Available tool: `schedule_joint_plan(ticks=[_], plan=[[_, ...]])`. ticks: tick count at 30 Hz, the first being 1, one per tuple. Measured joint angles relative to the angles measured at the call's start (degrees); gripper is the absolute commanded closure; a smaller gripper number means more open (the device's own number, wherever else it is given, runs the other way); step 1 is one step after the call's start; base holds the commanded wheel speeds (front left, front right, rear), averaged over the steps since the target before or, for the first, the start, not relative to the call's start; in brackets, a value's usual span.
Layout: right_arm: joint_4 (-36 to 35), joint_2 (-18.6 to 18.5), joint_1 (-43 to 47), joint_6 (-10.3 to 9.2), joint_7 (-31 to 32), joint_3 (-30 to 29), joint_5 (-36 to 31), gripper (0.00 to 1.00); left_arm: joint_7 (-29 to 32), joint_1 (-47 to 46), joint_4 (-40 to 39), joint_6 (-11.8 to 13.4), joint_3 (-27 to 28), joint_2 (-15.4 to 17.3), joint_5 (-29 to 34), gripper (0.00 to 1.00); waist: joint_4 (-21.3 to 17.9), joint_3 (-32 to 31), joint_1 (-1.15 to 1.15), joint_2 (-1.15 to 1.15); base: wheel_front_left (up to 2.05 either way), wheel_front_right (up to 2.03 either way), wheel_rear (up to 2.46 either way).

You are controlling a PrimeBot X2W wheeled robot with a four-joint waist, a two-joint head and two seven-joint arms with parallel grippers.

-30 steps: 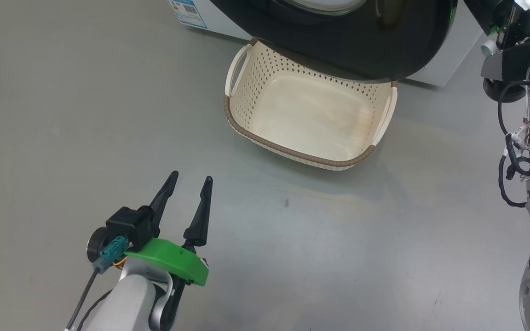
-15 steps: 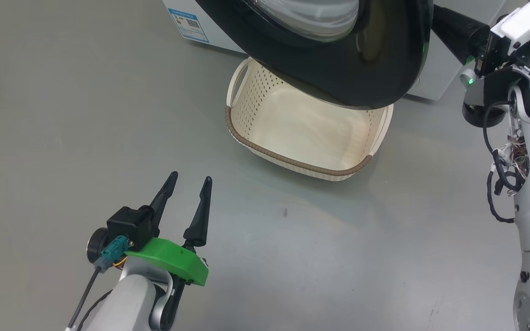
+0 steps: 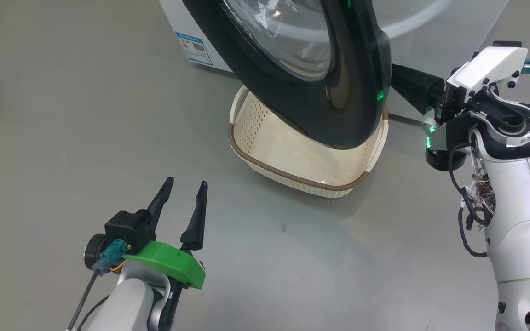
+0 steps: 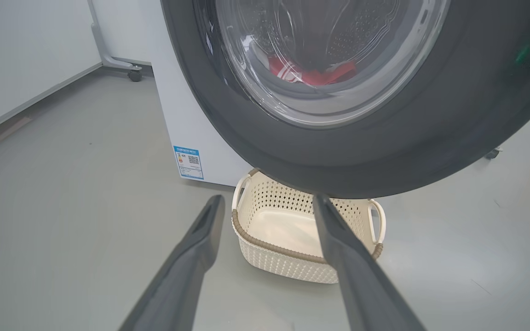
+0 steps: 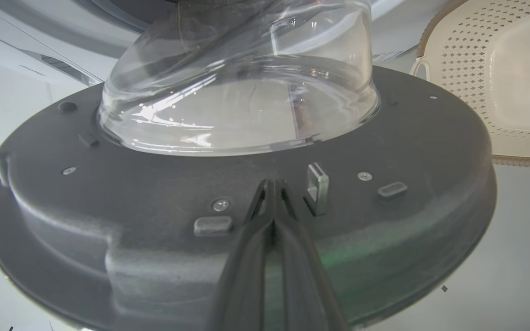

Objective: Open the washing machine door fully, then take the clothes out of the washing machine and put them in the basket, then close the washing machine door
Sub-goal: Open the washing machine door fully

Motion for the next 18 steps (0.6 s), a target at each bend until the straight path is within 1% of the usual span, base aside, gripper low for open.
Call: schedule_joint_plan(ticks=[6, 18], plan=[[-0.1, 0.5, 1.5, 0.08, 0.3, 1.1, 1.2, 1.00, 0.0, 0.8, 0.1, 0.0, 0.1, 0.0, 0.2, 0.00, -0.1, -1.3, 0.00, 0.00, 0.00, 0.00, 0.00], [-0.4, 1.2, 4.6, 0.48, 0.8, 5.5, 4.5, 1.00, 0.0, 1.9, 0.2, 0.0, 0.8, 0.0, 0.9, 0.00, -0.1, -3.1, 0.00, 0.00, 0.00, 0.00, 0.00]])
